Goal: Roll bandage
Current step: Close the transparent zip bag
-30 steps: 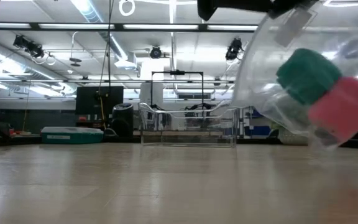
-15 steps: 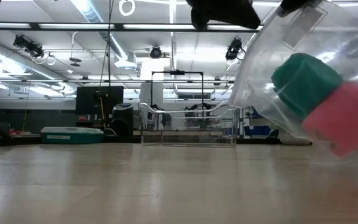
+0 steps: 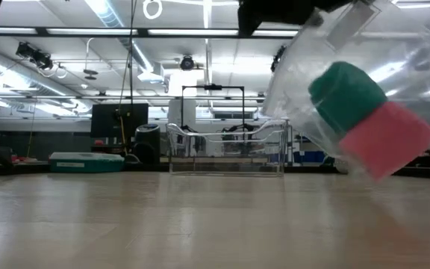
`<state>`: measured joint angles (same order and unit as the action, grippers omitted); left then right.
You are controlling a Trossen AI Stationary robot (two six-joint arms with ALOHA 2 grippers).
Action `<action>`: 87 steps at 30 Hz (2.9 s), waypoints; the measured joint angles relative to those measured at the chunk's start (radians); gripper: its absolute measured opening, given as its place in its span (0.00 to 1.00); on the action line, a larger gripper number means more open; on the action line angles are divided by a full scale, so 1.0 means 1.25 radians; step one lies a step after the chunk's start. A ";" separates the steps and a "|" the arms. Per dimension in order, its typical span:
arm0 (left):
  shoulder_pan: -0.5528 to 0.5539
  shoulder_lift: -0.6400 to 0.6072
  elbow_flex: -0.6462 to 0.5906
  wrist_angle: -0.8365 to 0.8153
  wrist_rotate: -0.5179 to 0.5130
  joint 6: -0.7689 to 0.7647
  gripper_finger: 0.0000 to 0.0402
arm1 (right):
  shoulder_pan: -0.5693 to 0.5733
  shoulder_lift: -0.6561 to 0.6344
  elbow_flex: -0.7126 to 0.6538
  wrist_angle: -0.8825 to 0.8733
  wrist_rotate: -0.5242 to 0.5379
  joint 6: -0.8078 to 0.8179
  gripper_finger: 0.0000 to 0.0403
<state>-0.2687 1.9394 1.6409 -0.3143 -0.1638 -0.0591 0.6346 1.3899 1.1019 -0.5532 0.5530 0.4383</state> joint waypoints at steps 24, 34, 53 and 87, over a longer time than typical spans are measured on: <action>0.008 0.017 -0.001 -0.028 -0.074 0.042 0.01 | 0.032 -0.001 -0.001 -0.061 0.021 0.077 0.24; 0.008 0.017 -0.001 -0.021 -0.069 0.038 0.01 | 0.021 -0.001 -0.048 -0.013 0.047 0.067 0.09; 0.004 -0.003 -0.001 0.071 0.036 0.046 0.44 | 0.020 -0.001 -0.048 -0.005 0.026 0.058 0.00; 0.004 -0.001 -0.001 0.042 -0.026 0.046 0.04 | 0.032 -0.028 -0.045 0.031 0.058 0.014 0.15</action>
<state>-0.2638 1.9377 1.6398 -0.2623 -0.1967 -0.0017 0.6747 1.3548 1.0454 -0.5138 0.6249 0.4560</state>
